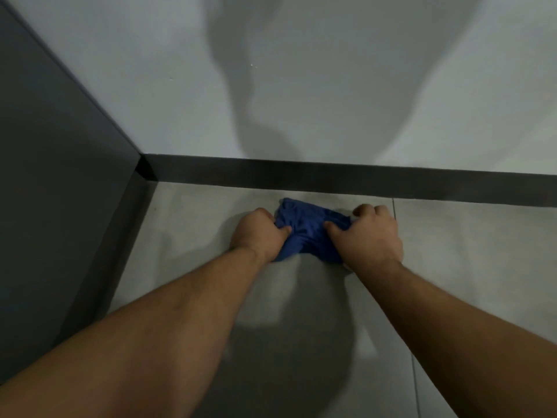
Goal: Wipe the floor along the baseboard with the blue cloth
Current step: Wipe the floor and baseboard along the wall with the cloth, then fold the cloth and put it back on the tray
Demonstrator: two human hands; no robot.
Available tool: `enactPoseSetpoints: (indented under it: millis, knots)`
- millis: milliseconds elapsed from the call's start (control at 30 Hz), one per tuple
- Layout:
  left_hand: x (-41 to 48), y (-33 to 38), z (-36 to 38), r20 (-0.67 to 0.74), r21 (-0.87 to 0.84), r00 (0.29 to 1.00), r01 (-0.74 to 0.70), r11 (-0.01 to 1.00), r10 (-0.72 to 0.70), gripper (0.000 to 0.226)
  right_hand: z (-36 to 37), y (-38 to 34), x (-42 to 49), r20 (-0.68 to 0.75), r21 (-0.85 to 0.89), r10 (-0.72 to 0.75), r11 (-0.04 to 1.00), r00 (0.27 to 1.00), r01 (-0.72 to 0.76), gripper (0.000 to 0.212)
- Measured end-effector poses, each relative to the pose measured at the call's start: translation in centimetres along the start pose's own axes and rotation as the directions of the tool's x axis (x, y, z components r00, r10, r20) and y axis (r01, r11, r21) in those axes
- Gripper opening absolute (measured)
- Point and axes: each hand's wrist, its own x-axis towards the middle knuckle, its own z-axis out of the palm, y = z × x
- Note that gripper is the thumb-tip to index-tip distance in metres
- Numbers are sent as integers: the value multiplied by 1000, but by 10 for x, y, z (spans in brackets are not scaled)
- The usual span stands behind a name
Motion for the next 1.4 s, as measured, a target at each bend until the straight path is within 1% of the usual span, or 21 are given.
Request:
enactPoseSetpoints:
  millis: [33, 67, 133, 167, 200, 233, 300, 400, 533, 633, 767, 833, 900, 933, 1000, 1067, 1167, 1233, 1300, 1333, 1400]
  knots:
    - [1, 2, -2, 57, -1, 998, 19, 1000, -19, 33, 0, -1, -1, 80, -25, 67, 998, 995, -65, 75]
    - [2, 3, -3, 106, -32, 994, 32, 999, -28, 31, -1, -3, -1, 161, -35, 115, 993, 980, -110, 72]
    - [1, 4, -4, 145, -180, 989, 19, 983, 7, 22, 0, -6, 1, 299, -7, 146, 989, 943, -151, 51]
    - [0, 3, -4, 126, -266, 991, -2, 964, 37, 13, 0, -6, 2, 337, 47, 139, 985, 931, -164, 39]
    - [-2, 2, -4, 92, -338, 994, -27, 941, 62, 9, 0, -6, 2, 349, 128, 121, 976, 929, -175, 32]
    - [-4, 0, -5, 60, -393, 995, -51, 918, 81, 12, -2, -5, 1, 340, 233, 94, 956, 936, -180, 28]
    - [-5, -4, -7, 4, -459, 995, -88, 884, 101, 16, -10, -1, -1, 301, 444, 38, 878, 953, -175, 26]
    - [-9, -3, -16, -67, -542, 991, -134, 830, 116, 16, -30, 2, -3, 257, 637, -43, 759, 965, -136, 21]
    - [-26, 15, -37, -98, -675, 983, -179, 715, 154, 12, -66, -9, 0, 219, 777, -75, 617, 973, -128, 29]
    - [-52, 41, -74, -97, -788, 983, -173, 590, 158, 10, -113, -19, -7, 264, 876, -119, 445, 957, -187, 32]
    - [-114, 81, -142, -18, -903, 987, -85, 422, 160, 14, -200, -31, -34, 409, 906, -252, 231, 877, -356, 36]
    - [-152, 102, -186, -1, -939, 990, -49, 341, 141, 21, -251, -42, -53, 448, 894, -331, 157, 831, -419, 52]
    - [-192, 123, -238, -8, -955, 993, -42, 294, 114, 21, -308, -58, -72, 476, 877, -401, 150, 782, -457, 73]
    - [-212, 134, -264, -14, -955, 995, -44, 292, 101, 19, -338, -68, -81, 475, 877, -433, 155, 766, -456, 79]
    - [-253, 157, -320, -45, -945, 996, -69, 320, 80, 17, -404, -90, -100, 450, 892, -464, 188, 763, -411, 79]
    - [-295, 186, -379, -81, -931, 995, -96, 353, 56, 18, -478, -116, -120, 413, 910, -456, 246, 788, -335, 71]
    - [-361, 231, -465, -124, -916, 992, -113, 385, -3, 28, -589, -155, -148, 371, 915, -483, 338, 793, -222, 58]
    - [-404, 261, -518, -149, -897, 989, -144, 419, 23, 36, -660, -178, -165, 354, 895, -498, 425, 792, -133, 45]
    - [-446, 289, -566, -176, -872, 982, -190, 451, 73, 34, -726, -199, -182, 334, 869, -513, 492, 790, -49, 28]
    - [-467, 301, -589, -188, -870, 978, -208, 448, 88, 31, -757, -208, -190, 331, 866, -524, 499, 785, -32, 21]
    - [-502, 321, -630, -221, -858, 971, -239, 454, 95, 29, -812, -226, -204, 325, 871, -553, 491, 768, -15, 16]
